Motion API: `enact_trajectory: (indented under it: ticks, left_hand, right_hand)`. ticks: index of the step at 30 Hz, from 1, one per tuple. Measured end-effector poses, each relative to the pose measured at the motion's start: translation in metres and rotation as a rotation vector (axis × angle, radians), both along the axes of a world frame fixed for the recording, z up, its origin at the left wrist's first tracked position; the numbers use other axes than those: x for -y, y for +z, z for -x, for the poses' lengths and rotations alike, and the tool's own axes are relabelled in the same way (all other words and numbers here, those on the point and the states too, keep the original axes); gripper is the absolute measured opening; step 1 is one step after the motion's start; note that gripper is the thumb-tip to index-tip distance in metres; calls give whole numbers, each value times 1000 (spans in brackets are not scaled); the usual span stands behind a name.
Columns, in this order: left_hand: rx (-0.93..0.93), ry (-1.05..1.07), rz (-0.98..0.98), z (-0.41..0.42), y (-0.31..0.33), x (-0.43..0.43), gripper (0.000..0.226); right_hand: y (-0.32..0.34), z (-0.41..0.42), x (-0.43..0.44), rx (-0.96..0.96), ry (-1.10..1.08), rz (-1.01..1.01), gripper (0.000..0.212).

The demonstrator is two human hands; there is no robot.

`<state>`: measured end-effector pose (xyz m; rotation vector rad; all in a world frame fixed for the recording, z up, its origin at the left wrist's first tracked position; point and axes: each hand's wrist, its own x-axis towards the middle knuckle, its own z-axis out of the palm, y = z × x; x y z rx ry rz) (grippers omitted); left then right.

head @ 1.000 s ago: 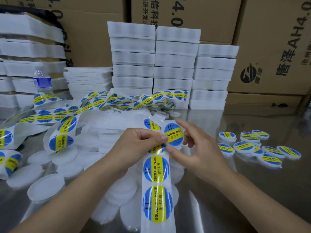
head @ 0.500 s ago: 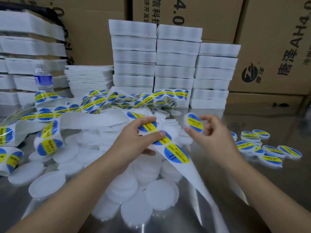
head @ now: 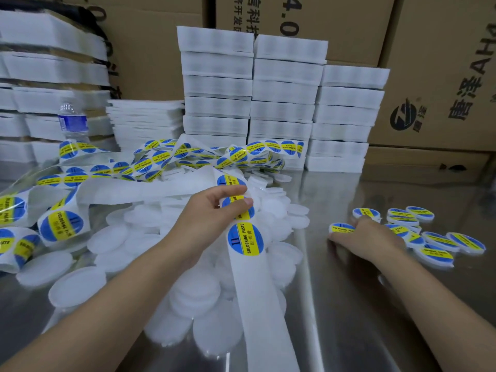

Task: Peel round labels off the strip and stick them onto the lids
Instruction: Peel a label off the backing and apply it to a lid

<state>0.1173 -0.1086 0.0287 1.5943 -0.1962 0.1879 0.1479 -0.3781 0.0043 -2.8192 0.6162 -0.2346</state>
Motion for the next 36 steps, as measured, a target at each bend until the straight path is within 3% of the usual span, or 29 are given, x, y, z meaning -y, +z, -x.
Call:
enact_trajectory:
  ticks: [6,10,13,18,22,27,33,36]
  left_hand:
    - [-14,-82,-56,2,-2,-1,48]
    - [1,-84,-52,2,-2,-2,42]
    - [-7,-98,-49,2,-1,-2,36]
    - [-19,-142,-106,5,-2,2,27]
    - [-37,-160,-116,9,0,5,18]
    - [-103,-204,-146,13,4,7,32]
    - [-81,-188,-172,12,2,9,32]
    - [-46,-182,-149,11,3,6,52]
  right_hand:
    - [6,8,-5,128,34,-18,46]
    - [18,22,-32,455,366,-227,30]
    - [25,42,-58,646,668,-213,17]
    - [23,69,-87,642,959,-177,22]
    - [16,68,-90,604,1010,-172,22]
    - [14,67,-92,641,1020,-91,18]
    - [14,67,-93,711,1019,-33,12]
    - [13,68,-94,742,1017,-40,12]
